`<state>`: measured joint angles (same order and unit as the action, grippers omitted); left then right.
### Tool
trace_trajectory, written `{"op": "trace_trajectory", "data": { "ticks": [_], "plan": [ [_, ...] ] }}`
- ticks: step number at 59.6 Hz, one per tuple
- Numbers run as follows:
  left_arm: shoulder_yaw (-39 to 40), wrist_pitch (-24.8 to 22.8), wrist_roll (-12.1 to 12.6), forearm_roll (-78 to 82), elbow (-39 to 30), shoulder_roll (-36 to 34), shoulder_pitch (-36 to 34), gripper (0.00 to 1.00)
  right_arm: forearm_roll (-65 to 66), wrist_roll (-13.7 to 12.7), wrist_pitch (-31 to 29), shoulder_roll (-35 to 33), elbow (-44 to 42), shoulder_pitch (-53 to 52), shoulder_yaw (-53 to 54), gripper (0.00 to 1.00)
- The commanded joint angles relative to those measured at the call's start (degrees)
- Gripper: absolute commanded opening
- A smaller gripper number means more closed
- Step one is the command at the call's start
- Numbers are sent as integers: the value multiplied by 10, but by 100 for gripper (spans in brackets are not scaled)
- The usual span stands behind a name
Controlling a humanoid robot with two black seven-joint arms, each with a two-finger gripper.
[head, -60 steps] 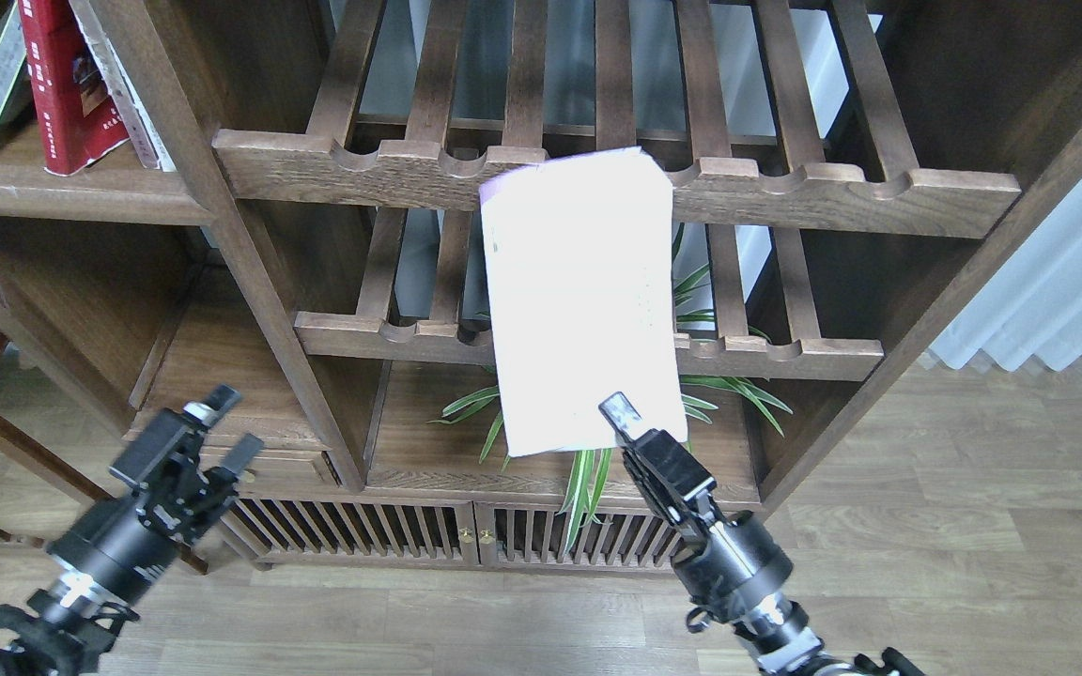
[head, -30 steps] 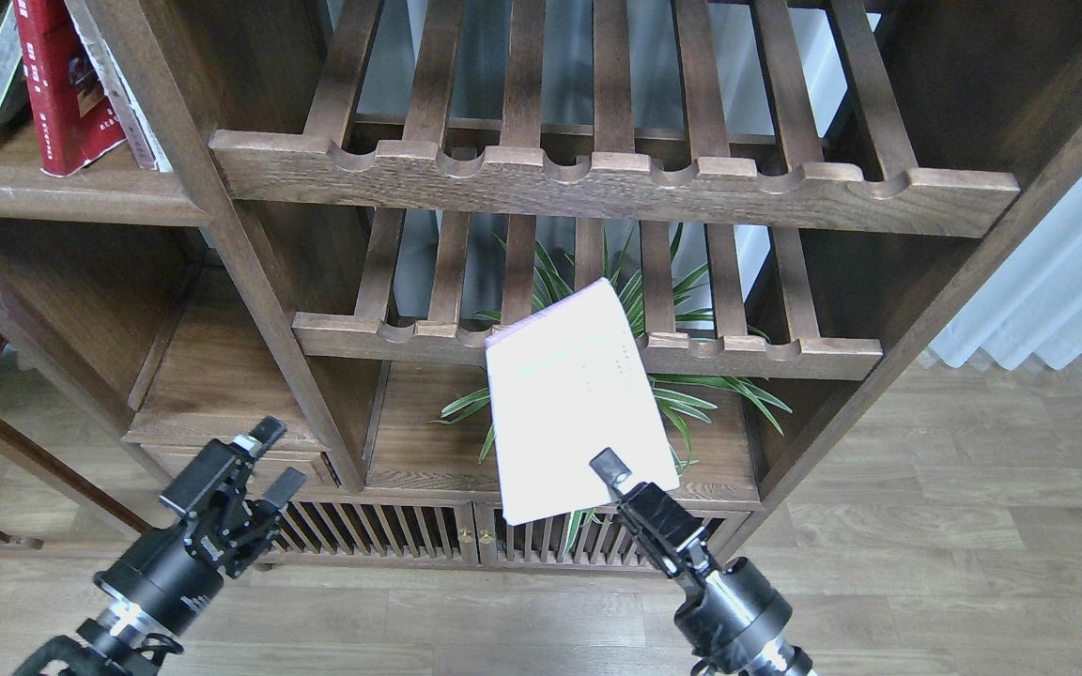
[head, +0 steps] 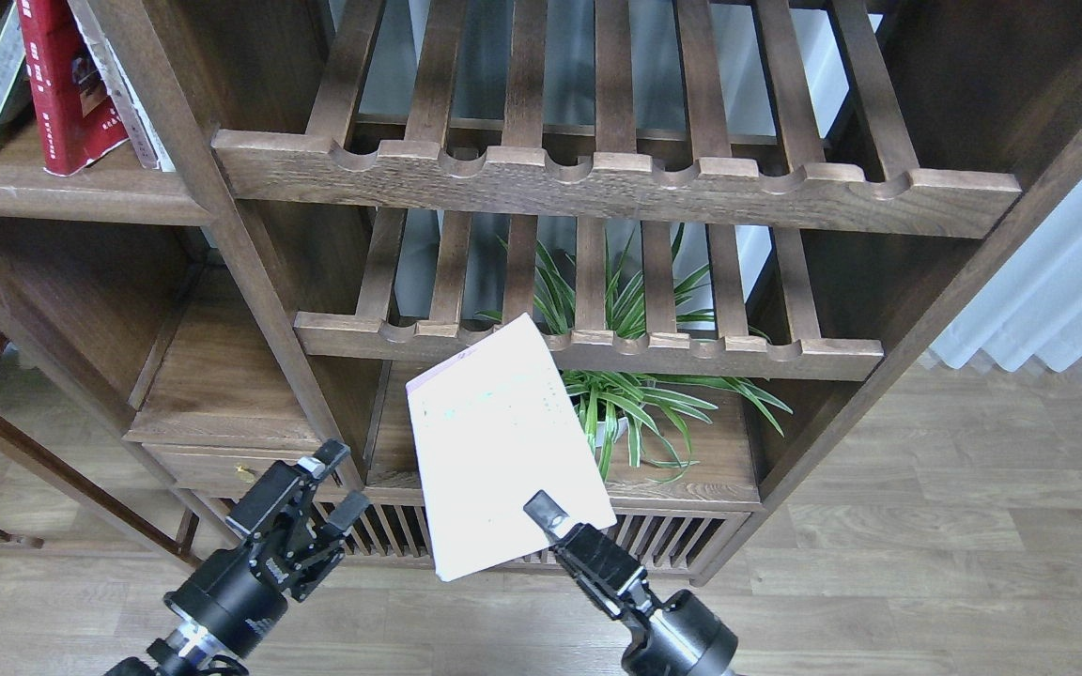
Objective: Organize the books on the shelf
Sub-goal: 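Grasp the white book with the left gripper, release the right, then carry the white book with the left gripper into the side compartment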
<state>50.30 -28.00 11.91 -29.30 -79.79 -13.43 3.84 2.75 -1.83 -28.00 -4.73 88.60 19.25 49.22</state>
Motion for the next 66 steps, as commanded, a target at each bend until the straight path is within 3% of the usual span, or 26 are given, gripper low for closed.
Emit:
{"op": "trace_trajectory", "data": {
  "ticks": [1,10,16,17,21,36,43,53,66],
  "plan": [
    [-10,0,-2,-1,1,17,-1,97,1,0,0,3,-2,3,-11,4],
    [-22,0,-19,-1,1,23,-3,91,4,-4,0,3,-2,6,-13,4],
    [-34,0,-43,0,2,23,-10,87,5,-4,0,3,-3,6,-14,4],
    [-42,0,-55,0,1,22,-13,82,5,-4,0,3,-3,6,-14,4],
    [-44,0,-61,0,2,21,-13,73,5,-5,0,3,-3,7,-15,5],
    [-45,0,-60,0,0,17,-13,47,6,-16,0,3,-3,20,-15,5],
    [-45,0,-59,0,-1,16,-13,30,6,-18,0,3,-4,22,-14,5],
    [-46,0,-58,2,-5,12,-13,19,7,-18,0,5,-5,22,-14,5],
    [-46,0,-54,3,-9,-21,-13,13,7,-18,0,3,-8,22,-11,5]
  ]
}}
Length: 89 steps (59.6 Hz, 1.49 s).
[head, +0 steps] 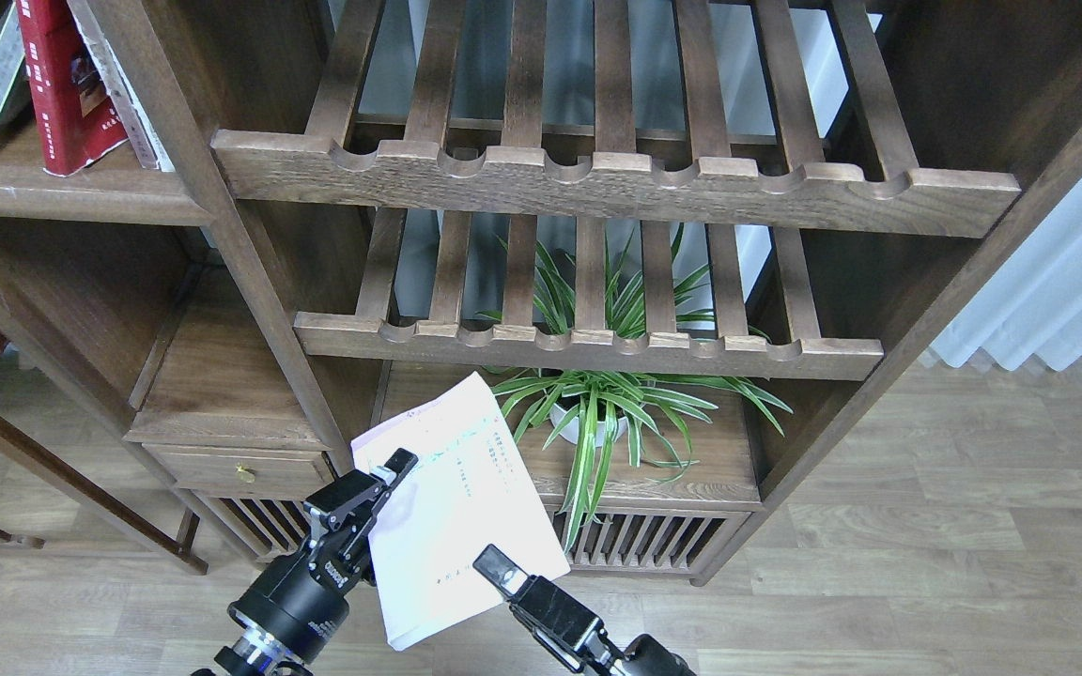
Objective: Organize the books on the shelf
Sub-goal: 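Carry the white book with the left gripper into the side compartment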
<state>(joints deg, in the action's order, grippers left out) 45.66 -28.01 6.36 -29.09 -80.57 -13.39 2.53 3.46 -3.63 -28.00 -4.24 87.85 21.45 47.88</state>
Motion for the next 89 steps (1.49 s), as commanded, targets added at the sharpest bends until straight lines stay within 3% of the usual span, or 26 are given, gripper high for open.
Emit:
{"op": "trace_trajectory", "data": {
  "ticks": [1,10,15,17,20,22,24,27,37,46,63,75,89],
  "plan": [
    [0,0,1,1,-1,-29,0,11,-1,0,0,-2,-1,0,4,5],
    [0,0,0,1,-2,-80,0,9,-1,0,0,-2,-6,-2,1,6],
    [1,0,1,2,-2,-85,0,9,0,0,0,0,-8,-3,1,14],
    [1,0,0,1,-2,-86,0,9,0,0,0,0,-8,-4,1,23],
    [1,0,1,2,-2,-86,0,9,8,0,0,0,-8,-7,0,49],
    [1,0,1,2,-2,-86,0,9,14,0,0,0,-8,-7,1,58],
    [2,0,1,3,-5,-88,0,9,26,0,0,1,-8,-8,3,79],
    [4,0,2,3,-9,-97,0,8,37,0,0,5,-8,-7,5,99],
    [26,0,0,7,-47,-187,7,8,35,6,0,2,-20,-7,20,100],
    [92,0,0,7,-54,-253,15,9,36,5,0,3,-44,-9,35,100],
    [316,0,8,17,-71,-378,36,9,36,3,0,12,-65,-9,36,100],
    [440,0,11,48,-79,-421,36,9,37,1,0,27,-80,-12,36,100],
    [530,0,20,78,-77,-453,35,8,37,1,0,31,-80,-12,36,100]
  ]
}}
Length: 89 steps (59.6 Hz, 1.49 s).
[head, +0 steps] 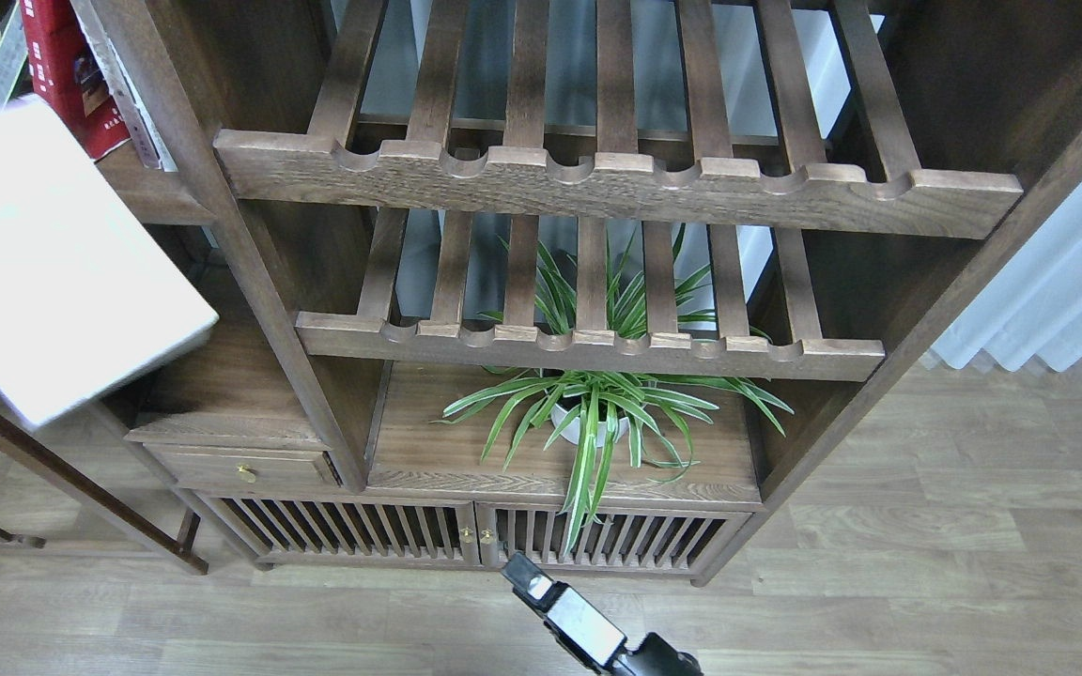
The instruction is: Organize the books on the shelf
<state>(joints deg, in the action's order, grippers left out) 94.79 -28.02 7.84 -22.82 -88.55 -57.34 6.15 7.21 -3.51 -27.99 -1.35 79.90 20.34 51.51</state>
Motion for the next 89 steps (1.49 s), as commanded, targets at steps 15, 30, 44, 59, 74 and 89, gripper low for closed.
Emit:
{"op": "trace_trajectory", "data": {
  "ticks": [15,30,44,59,74,89],
  "plan": [
    [123,0,44,146,20,-11,-32,9,4,0,0,11,0,1,0,100],
    [142,0,67,262,52,-1,-125,9,5,-1,0,13,0,2,0,100],
    [105,0,74,368,89,0,-235,9,6,-1,0,14,0,5,1,100],
    [6,0,88,451,131,35,-378,9,7,-1,0,14,0,6,1,100],
    [-56,0,104,522,190,61,-489,11,7,-1,0,13,1,8,1,100],
    [-116,0,104,573,224,94,-568,14,10,-1,0,14,2,8,-1,100]
  ]
}}
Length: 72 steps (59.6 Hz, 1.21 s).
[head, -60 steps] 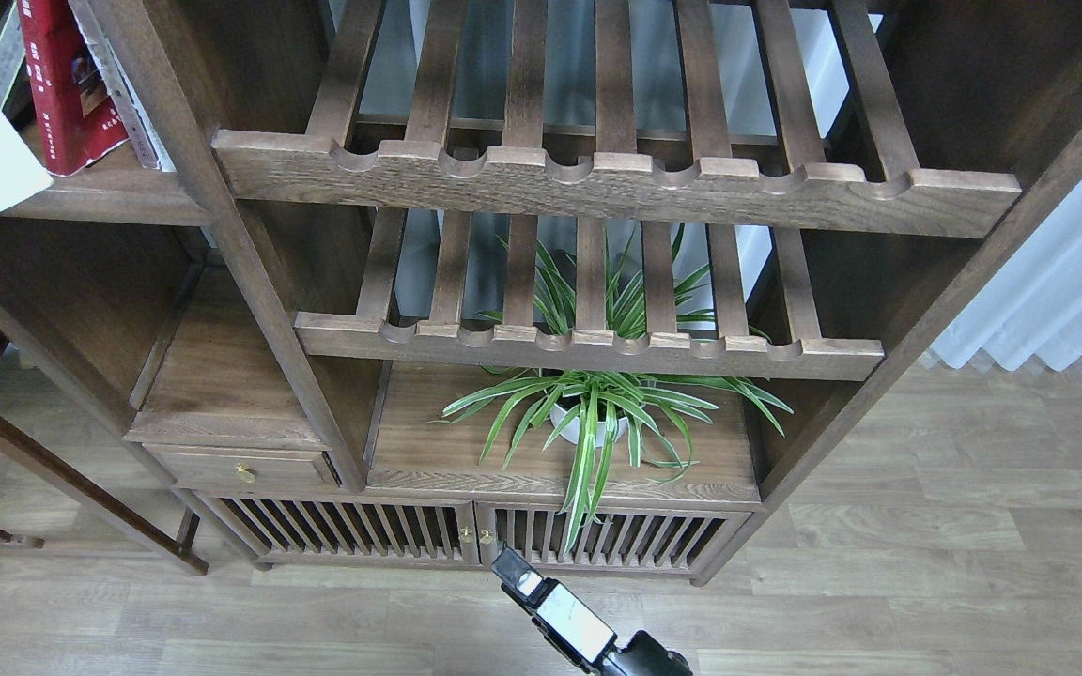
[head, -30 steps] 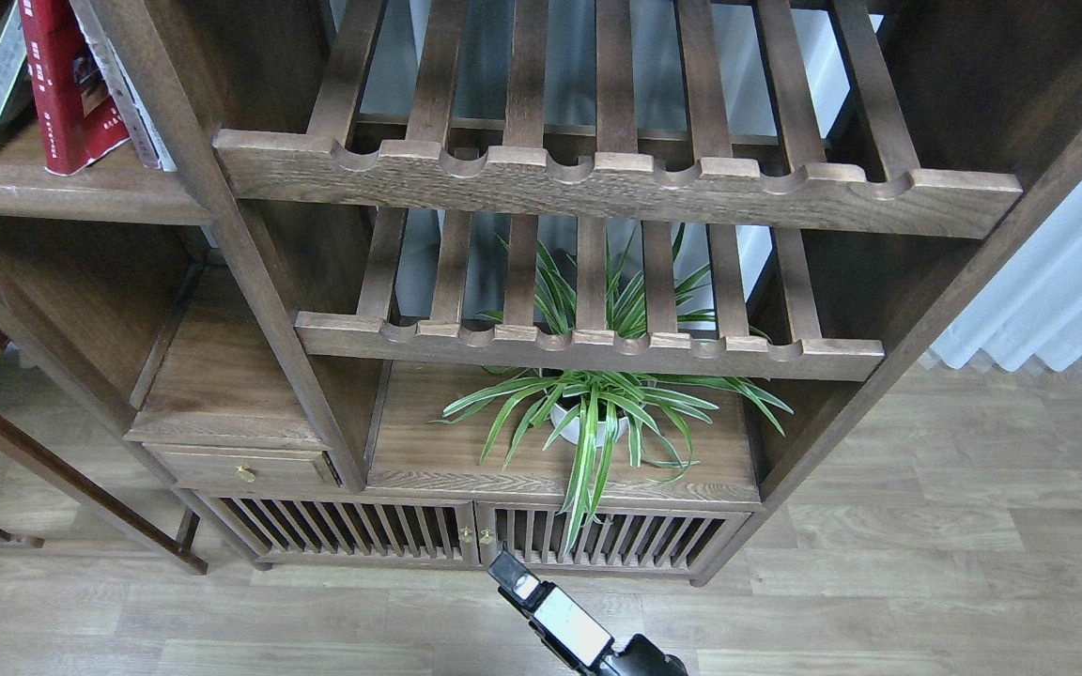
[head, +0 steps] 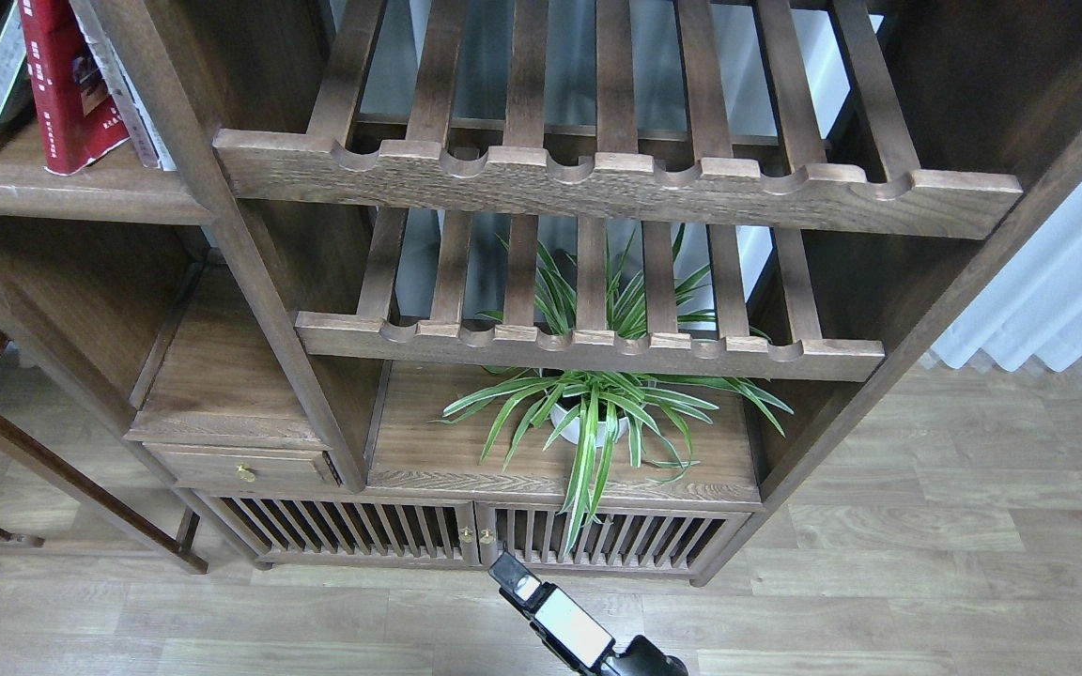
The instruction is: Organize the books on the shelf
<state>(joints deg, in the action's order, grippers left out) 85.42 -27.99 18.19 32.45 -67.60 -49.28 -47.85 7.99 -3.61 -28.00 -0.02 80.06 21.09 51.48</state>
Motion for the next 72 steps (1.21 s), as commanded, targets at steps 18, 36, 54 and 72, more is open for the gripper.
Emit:
{"op": "trace_trajectory", "data": {
  "ticks": [18,36,54,72],
  "plan": [
    [-78,0,15,33,79,56,-99,14,2,0,0,0,0,0,1,100],
    [-112,0,23,35,142,91,-153,14,2,0,0,0,1,0,1,100],
    [-119,0,23,26,143,114,-148,39,2,0,0,0,2,0,1,100],
    [-97,0,21,0,135,106,-124,50,2,0,0,0,4,0,1,100]
  ]
}}
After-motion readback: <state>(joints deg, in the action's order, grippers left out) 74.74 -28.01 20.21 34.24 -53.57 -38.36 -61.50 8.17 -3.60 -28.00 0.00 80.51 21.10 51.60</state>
